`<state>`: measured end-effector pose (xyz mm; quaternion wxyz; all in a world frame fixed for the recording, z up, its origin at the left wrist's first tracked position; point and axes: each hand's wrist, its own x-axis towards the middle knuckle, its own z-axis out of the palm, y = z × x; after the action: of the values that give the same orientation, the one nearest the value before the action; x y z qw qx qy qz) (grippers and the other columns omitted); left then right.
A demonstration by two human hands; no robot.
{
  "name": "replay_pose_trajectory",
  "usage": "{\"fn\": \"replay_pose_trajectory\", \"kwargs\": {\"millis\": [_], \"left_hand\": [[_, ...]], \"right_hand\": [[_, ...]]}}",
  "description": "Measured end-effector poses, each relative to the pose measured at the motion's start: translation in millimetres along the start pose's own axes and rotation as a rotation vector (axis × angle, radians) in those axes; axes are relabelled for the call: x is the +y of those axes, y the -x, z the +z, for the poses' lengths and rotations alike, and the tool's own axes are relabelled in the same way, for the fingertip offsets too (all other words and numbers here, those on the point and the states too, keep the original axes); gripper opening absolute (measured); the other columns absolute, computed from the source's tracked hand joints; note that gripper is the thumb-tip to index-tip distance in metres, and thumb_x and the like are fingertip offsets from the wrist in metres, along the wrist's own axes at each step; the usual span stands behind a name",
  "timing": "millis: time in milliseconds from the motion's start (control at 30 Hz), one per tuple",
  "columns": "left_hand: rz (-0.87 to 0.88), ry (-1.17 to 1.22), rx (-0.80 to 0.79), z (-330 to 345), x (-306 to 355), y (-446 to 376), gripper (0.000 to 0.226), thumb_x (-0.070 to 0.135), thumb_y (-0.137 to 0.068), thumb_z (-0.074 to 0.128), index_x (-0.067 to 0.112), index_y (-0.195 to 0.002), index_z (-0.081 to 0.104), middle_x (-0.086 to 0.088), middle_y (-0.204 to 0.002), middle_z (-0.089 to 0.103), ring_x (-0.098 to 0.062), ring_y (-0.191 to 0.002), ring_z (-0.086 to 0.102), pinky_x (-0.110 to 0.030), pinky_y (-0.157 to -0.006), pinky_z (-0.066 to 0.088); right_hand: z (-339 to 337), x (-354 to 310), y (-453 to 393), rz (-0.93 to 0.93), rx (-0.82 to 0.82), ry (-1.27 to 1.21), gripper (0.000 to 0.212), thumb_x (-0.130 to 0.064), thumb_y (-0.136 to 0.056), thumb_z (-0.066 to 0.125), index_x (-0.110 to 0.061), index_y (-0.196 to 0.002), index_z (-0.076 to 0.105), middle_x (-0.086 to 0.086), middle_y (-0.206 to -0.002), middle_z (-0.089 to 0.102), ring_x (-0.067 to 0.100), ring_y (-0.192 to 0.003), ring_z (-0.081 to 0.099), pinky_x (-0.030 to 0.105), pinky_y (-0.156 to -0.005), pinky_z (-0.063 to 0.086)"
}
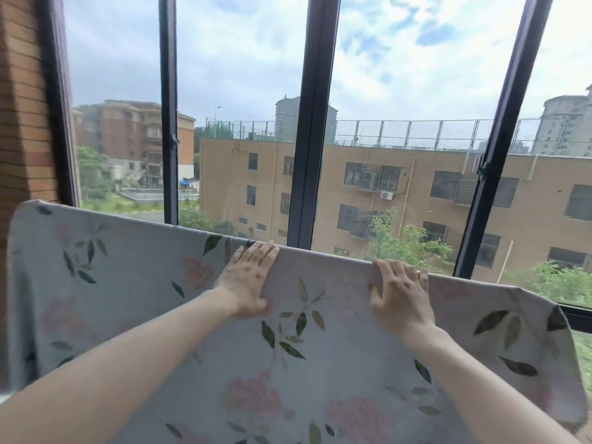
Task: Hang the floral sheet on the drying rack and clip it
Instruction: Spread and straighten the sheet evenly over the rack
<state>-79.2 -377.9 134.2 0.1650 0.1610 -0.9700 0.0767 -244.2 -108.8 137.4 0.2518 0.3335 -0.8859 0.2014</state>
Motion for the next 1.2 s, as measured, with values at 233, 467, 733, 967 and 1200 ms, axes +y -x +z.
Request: {"fn": "replay_pose_trajectory", "kwargs": {"millis": [233, 467, 733, 967, 1200], "left_hand": [[-0.006, 0.092, 0.040, 3, -105, 99, 0.089, 0.050, -0.090, 0.058, 0.028, -0.164, 0.014, 0.008, -0.172, 0.007, -0.011, -0.159, -0.004, -0.035, -0.129, -0.009], [-0.161, 0.151, 0.056, 12, -260, 221, 0.077, 0.054, -0.086, 0.060, 0.033, -0.156, 0.036, 0.015, -0.164, 0.026, -0.007, -0.155, 0.016, -0.027, -0.125, -0.007], [-0.264, 0.256, 0.027, 30, -368, 296, 0.070, 0.057, -0.077, 0.062, 0.033, -0.142, 0.053, 0.016, -0.150, 0.047, -0.012, -0.142, 0.041, -0.037, -0.121, 0.027], [-0.393, 0.356, -0.032, 71, -439, 327, 0.070, 0.059, -0.074, 0.061, 0.034, -0.140, 0.054, 0.017, -0.148, 0.046, -0.013, -0.137, 0.045, -0.038, -0.113, 0.036], [-0.404, 0.373, -0.094, 104, -530, 314, 0.066, 0.049, -0.080, 0.068, 0.035, -0.142, 0.051, 0.020, -0.149, 0.043, -0.011, -0.136, 0.041, -0.036, -0.114, 0.036]], "right_hand": [[36, -152, 19, -0.183, -0.061, -0.271, 0.055, -0.026, -0.097, 0.062, -0.027, -0.150, 0.048, -0.009, -0.156, 0.039, 0.016, -0.147, 0.029, 0.038, -0.126, 0.017], [102, -314, 80, -0.252, -0.188, -0.487, 0.055, -0.022, -0.097, 0.063, -0.034, -0.148, 0.047, -0.019, -0.155, 0.035, 0.006, -0.144, 0.026, 0.015, -0.114, 0.021], [156, -437, 127, -0.155, -0.334, -0.703, 0.048, -0.018, -0.100, 0.059, -0.036, -0.143, 0.049, -0.025, -0.148, 0.040, -0.001, -0.139, 0.036, 0.014, -0.110, 0.027], [217, -511, 145, -0.138, -0.498, -0.764, 0.043, -0.027, -0.103, 0.059, -0.039, -0.142, 0.048, -0.031, -0.142, 0.039, -0.007, -0.131, 0.041, 0.019, -0.107, 0.035], [296, -580, 116, -0.103, -0.639, -0.840, 0.041, -0.031, -0.104, 0.055, -0.052, -0.138, 0.045, -0.031, -0.137, 0.042, -0.014, -0.118, 0.041, 0.016, -0.096, 0.035]]}}
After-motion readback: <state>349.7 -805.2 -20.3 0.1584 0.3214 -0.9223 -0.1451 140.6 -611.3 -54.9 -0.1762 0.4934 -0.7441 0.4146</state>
